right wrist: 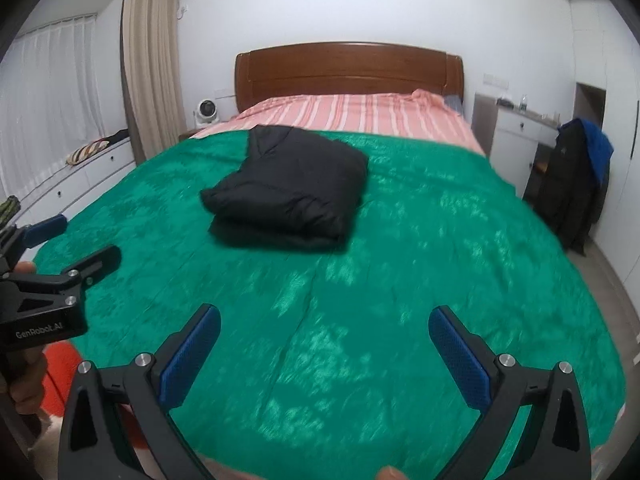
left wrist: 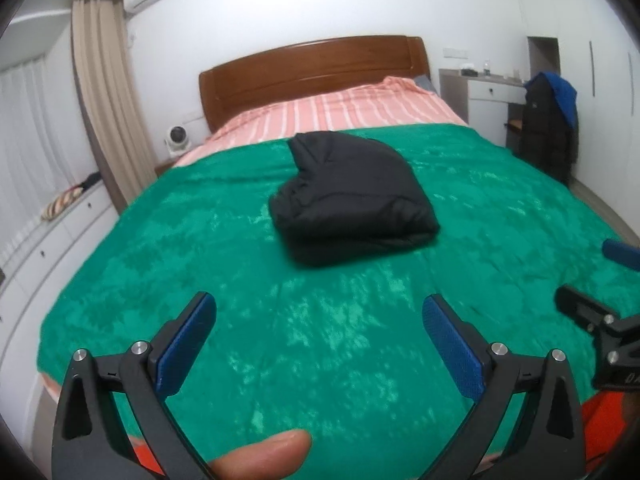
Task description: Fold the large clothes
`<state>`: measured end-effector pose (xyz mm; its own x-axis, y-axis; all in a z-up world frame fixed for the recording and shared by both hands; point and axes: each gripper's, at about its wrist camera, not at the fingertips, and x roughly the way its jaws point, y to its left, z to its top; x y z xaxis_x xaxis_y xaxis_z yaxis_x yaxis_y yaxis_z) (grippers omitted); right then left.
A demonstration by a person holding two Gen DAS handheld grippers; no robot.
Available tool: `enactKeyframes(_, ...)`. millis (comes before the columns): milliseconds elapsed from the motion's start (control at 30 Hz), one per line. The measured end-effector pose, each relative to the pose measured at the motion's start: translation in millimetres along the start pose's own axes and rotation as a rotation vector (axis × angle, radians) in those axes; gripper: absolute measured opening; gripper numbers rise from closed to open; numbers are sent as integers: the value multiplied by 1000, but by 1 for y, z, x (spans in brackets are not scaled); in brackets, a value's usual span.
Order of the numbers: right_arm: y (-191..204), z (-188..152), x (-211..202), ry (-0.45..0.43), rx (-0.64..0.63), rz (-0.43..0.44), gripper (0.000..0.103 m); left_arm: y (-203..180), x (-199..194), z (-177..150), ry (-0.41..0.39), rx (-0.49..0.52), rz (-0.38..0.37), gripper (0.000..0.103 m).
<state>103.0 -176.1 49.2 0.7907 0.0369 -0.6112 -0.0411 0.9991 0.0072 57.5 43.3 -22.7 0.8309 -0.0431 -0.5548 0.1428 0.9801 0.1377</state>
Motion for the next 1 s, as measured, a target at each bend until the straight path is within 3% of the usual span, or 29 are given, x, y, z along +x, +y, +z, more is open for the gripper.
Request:
enactKeyframes(200,11,-20,-18,67,7,60,103,-2,-14,-15,32,-2,-48,103)
enactKeyframes(433,14,-31,-27,147,-18,-1,103,-4,-23,-13,50,-16,-87,103)
enactKeyframes(1000,11,-8,-42,126,1,-42,103,-10,-27,4,89,-27,-91,103)
